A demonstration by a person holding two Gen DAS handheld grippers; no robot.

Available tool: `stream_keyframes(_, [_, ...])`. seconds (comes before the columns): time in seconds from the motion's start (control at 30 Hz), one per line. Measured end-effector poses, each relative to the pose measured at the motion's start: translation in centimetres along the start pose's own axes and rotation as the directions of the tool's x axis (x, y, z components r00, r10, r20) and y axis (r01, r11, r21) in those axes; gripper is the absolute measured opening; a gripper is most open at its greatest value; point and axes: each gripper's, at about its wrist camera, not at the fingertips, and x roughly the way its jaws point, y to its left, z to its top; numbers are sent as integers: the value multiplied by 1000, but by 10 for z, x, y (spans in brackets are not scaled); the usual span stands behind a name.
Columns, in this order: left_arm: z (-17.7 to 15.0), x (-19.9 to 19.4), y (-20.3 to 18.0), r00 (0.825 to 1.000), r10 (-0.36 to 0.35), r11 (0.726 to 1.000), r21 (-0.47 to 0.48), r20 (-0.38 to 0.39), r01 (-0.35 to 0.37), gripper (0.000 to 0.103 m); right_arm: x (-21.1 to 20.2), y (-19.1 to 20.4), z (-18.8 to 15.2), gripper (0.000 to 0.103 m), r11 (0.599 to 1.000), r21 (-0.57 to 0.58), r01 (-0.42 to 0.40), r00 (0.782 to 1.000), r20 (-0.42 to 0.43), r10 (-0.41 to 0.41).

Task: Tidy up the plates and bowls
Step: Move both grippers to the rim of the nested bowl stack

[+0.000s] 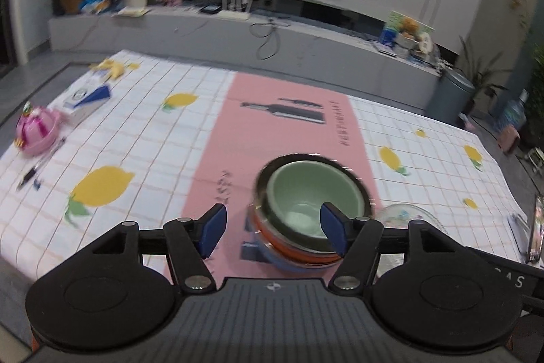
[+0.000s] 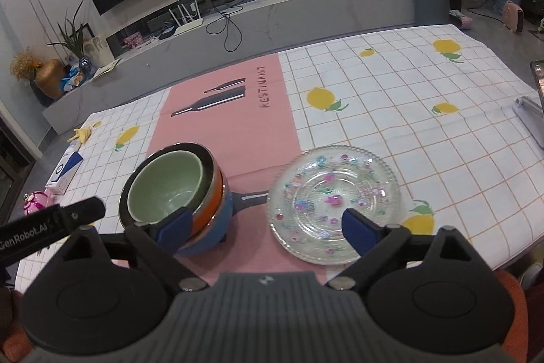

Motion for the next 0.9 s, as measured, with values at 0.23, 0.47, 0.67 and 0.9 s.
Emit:
stream_keyframes(0.23, [-3, 13, 22, 999, 30, 998, -63, -33, -32, 75, 18, 15, -2, 95, 1000, 17, -5, 999, -36, 6])
stream_keyframes(0.47, [1, 31, 34, 999, -13, 986, -169, -50, 4, 75, 39, 17, 9, 95, 995, 103, -8, 998, -54, 14])
stream_keyframes(0.67, [0, 56, 43, 991, -68, 965, -261, -117, 36, 75, 69, 20, 10, 95, 985, 170, -26, 989, -136, 50])
stream_keyframes(0.9, [6, 76, 50, 979, -100, 947, -318, -180, 39, 74, 98, 19, 14, 92, 977, 211, -18, 974, -216, 65])
